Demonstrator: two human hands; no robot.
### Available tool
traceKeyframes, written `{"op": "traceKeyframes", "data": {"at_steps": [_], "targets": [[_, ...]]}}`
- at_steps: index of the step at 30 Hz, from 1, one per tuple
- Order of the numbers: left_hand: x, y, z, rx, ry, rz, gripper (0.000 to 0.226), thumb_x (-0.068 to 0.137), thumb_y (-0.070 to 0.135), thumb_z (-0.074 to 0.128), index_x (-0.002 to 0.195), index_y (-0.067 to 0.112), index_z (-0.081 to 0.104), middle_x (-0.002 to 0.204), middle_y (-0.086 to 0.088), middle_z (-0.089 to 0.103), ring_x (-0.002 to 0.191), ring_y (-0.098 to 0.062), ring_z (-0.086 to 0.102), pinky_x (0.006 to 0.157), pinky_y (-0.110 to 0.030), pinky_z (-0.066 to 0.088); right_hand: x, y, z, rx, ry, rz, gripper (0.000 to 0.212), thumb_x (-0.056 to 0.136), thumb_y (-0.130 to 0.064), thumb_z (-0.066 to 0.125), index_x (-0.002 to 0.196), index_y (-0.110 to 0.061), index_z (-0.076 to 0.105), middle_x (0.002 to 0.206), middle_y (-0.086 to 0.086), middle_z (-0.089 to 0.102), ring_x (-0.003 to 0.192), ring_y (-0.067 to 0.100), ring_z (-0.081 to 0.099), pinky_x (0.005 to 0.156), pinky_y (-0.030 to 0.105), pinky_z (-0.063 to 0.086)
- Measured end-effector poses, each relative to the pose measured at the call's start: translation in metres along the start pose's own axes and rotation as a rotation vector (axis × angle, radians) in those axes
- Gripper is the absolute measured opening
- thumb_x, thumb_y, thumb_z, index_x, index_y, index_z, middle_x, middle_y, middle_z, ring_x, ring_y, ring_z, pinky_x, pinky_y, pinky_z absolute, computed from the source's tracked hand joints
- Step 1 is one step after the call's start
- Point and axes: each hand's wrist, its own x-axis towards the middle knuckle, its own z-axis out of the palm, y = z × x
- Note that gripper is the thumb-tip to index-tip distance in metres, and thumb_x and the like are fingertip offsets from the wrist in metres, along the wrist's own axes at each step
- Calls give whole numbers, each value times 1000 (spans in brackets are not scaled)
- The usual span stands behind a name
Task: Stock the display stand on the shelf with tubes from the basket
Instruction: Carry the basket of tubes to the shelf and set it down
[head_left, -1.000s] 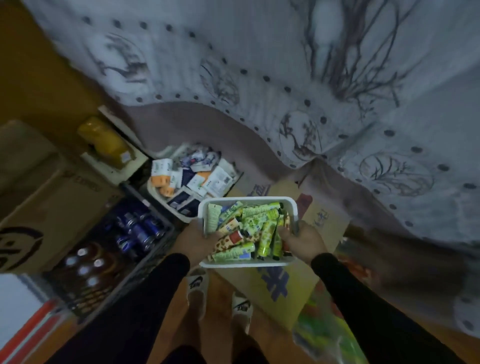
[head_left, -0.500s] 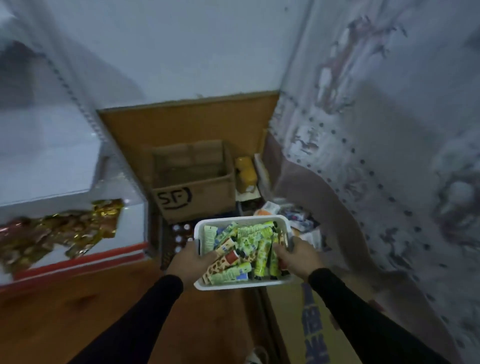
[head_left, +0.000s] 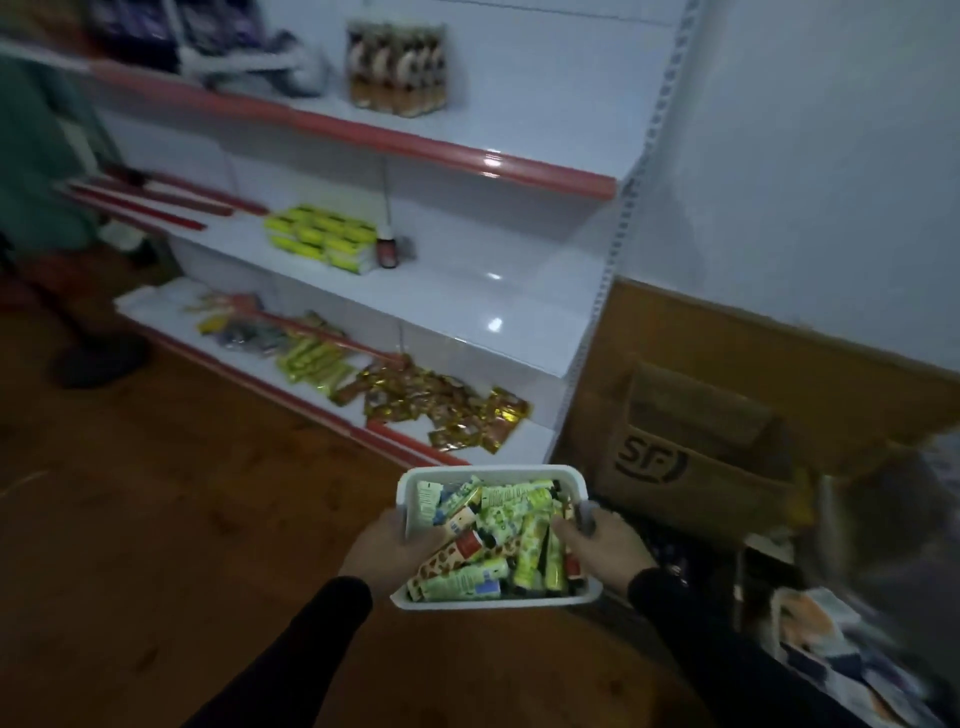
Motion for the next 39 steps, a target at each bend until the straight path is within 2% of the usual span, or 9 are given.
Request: {"op": "traceKeyframes", "data": {"at_steps": [4, 8, 15, 18, 21, 24, 30, 34, 39], "targets": [[-43, -61, -82, -63, 145, -134, 18, 92, 48, 60, 99, 34, 68, 89, 11, 75, 77, -2, 70, 76, -34, 58, 22, -77, 82, -42, -156, -127, 80, 74, -81, 46, 106, -9, 65, 103, 15, 69, 90, 27, 69, 86, 43, 56], [-80, -112, -150, -134, 343, -285, 17, 92, 45, 62, 83, 30, 64, 79, 6, 72, 72, -4, 69, 71, -29, 58, 54, -152, 164, -181, -306, -270, 106, 59, -97, 37, 110, -7, 61, 106, 18, 66, 94, 33, 66, 86, 49, 54], [-109, -202, -253, -202, 564, -521, 21, 92, 47, 61, 88, 27, 66, 82, 0, 74, 72, -10, 70, 73, -36, 60, 82, -307, 281, -382, -529, -487, 54, 89, -64, 49, 72, -15, 35, 60, -1, 25, 54, 17, 30, 57, 30, 25], [-105, -223, -296, -263, 675, -627, 21, 95, 40, 60, 79, 27, 54, 78, 6, 66, 69, -5, 63, 58, -20, 49, 111, -366, 334, -457, -604, -584, 65, 85, -71, 47, 74, -6, 51, 60, 4, 45, 53, 19, 45, 55, 36, 36], [-100, -246, -342, -316, 751, -701, 22, 95, 42, 60, 83, 28, 48, 81, 11, 60, 70, 0, 58, 53, -15, 44, 137, -425, 380, -467, -711, -666, 92, 72, -85, 42, 105, -2, 63, 77, 8, 60, 67, 24, 57, 60, 35, 45], [-95, -281, -388, -396, 821, -752, 32, 91, 49, 63, 102, 21, 53, 90, 8, 67, 76, -3, 66, 56, -16, 47, 151, -485, 419, -461, -769, -709, 83, 72, -81, 48, 103, -7, 65, 93, 13, 70, 82, 28, 68, 78, 46, 56], [-75, -363, -479, -511, 892, -821, 42, 87, 55, 65, 108, 20, 55, 95, 3, 72, 80, -8, 71, 68, -27, 59, 196, -586, 522, -525, -831, -821, 106, 58, -96, 41, 106, -4, 63, 101, 18, 68, 84, 33, 67, 84, 51, 55], [-56, -421, -569, -514, 878, -816, 31, 91, 52, 62, 100, 25, 52, 93, 6, 67, 79, -4, 67, 57, -17, 51, 226, -660, 598, -576, -812, -822, 108, 54, -99, 38, 90, -1, 61, 85, 22, 62, 64, 31, 55, 59, 39, 45], [-40, -466, -704, -475, 839, -761, 19, 94, 44, 61, 90, 28, 52, 88, 6, 67, 77, -4, 67, 58, -17, 51, 248, -767, 672, -542, -771, -749, 104, 57, -97, 43, 98, -3, 64, 92, 20, 67, 74, 33, 66, 69, 44, 56]]}}
